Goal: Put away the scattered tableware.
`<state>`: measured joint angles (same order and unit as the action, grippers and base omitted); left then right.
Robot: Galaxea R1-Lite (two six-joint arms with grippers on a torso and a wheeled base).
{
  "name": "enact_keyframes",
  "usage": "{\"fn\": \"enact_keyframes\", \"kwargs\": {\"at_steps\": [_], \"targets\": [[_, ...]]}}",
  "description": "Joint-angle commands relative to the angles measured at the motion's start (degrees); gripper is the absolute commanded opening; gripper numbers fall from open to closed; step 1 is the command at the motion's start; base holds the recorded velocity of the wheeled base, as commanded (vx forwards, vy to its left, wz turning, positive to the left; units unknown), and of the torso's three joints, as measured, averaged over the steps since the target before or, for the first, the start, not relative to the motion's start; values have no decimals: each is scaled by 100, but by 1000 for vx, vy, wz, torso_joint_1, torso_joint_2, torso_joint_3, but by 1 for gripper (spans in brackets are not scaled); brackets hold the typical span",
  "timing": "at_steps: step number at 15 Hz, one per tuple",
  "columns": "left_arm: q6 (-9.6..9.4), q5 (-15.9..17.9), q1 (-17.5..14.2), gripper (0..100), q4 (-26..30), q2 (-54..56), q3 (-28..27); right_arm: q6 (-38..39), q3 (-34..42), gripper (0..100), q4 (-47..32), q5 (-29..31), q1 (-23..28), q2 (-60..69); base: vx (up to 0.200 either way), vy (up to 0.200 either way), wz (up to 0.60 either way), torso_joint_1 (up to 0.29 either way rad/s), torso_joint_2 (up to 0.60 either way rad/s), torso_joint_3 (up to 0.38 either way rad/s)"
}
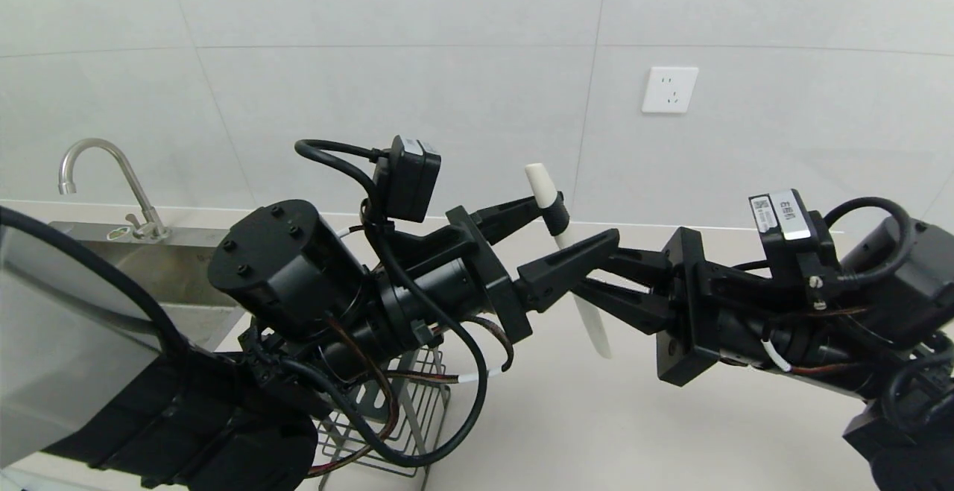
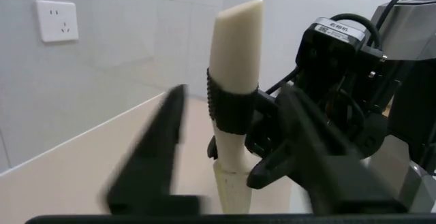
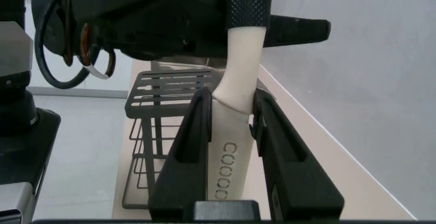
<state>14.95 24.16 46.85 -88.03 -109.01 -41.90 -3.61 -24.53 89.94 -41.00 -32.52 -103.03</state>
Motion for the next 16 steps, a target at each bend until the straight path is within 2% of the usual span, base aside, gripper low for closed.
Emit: {"fn": "enact_keyframes", "kwargs": {"at_steps": [1,6,7,11,13,15,16], "targets": [[-18,1,0,0,-13,-42,-108,0,-61,0,6,4,0,55,0,0,0,0,0,0],[-9,-8,79,0,-197,-129,-161,-8,-61,0,6,4,0,47,0,0,0,0,0,0],[-9,-17,79,0,-197,-129,-161,-43,-26,100,6,22,-8,38,0,0,0,0,0,0],[-36,-43,35,0,-197,-50,-117,-8,150,100,6,39,27,345,0,0,0,0,0,0],[-141,-43,-9,0,-197,55,-82,9,405,100,6,101,88,873,0,0,0,0,0,0],[-273,-34,-9,0,-197,240,121,9,994,100,6,189,493,1514,0,0,0,0,0,0],[-282,-34,-9,0,-197,345,165,-17,1337,100,6,189,827,1884,0,0,0,0,0,0]]}}
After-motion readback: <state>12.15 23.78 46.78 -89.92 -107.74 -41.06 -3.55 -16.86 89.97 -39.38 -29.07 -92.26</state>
